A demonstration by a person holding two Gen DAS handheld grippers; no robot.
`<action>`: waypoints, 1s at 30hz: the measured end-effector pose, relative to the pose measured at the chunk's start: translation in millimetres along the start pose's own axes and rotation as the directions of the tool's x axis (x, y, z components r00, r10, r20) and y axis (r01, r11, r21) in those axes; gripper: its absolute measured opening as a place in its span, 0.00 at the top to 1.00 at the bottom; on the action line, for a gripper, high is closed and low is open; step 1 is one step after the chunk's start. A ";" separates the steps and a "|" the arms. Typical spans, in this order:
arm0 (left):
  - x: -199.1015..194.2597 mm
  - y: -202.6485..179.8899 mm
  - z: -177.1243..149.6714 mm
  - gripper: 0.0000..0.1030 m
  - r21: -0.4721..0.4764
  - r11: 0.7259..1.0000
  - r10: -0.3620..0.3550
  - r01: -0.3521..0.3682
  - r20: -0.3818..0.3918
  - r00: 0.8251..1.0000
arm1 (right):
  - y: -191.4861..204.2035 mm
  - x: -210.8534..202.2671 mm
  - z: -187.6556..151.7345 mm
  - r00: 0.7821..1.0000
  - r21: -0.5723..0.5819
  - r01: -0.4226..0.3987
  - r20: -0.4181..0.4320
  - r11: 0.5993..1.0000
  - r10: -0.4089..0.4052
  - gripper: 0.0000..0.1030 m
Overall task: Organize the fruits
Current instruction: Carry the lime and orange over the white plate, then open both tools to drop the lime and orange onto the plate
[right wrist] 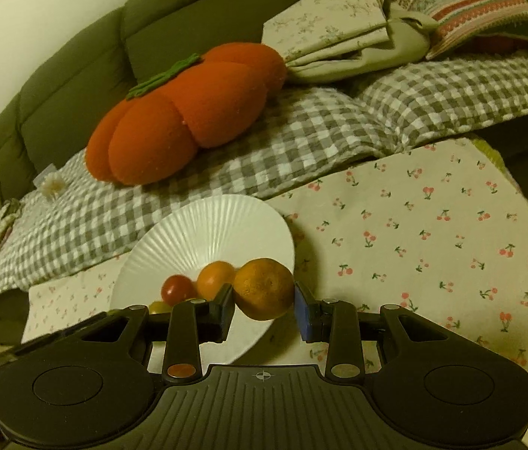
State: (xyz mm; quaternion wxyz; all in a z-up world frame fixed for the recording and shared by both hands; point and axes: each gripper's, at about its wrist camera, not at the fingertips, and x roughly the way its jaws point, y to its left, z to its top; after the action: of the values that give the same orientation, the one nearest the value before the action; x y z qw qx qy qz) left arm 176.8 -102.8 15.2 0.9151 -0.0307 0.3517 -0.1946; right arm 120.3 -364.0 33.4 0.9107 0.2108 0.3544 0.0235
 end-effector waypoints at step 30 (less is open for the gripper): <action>1.6 39.1 18.1 0.52 -0.161 0.985 -0.043 0.055 0.076 0.996 | 36.4 35.8 -15.4 0.999 -0.232 -0.036 -0.002 0.972 0.036 0.55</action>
State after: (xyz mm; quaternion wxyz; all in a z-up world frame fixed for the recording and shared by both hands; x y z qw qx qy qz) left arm 202.8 -68.8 20.3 0.9166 -0.1209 0.3324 -0.1866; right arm 140.9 -318.3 15.1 0.9289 0.1095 0.3444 0.0809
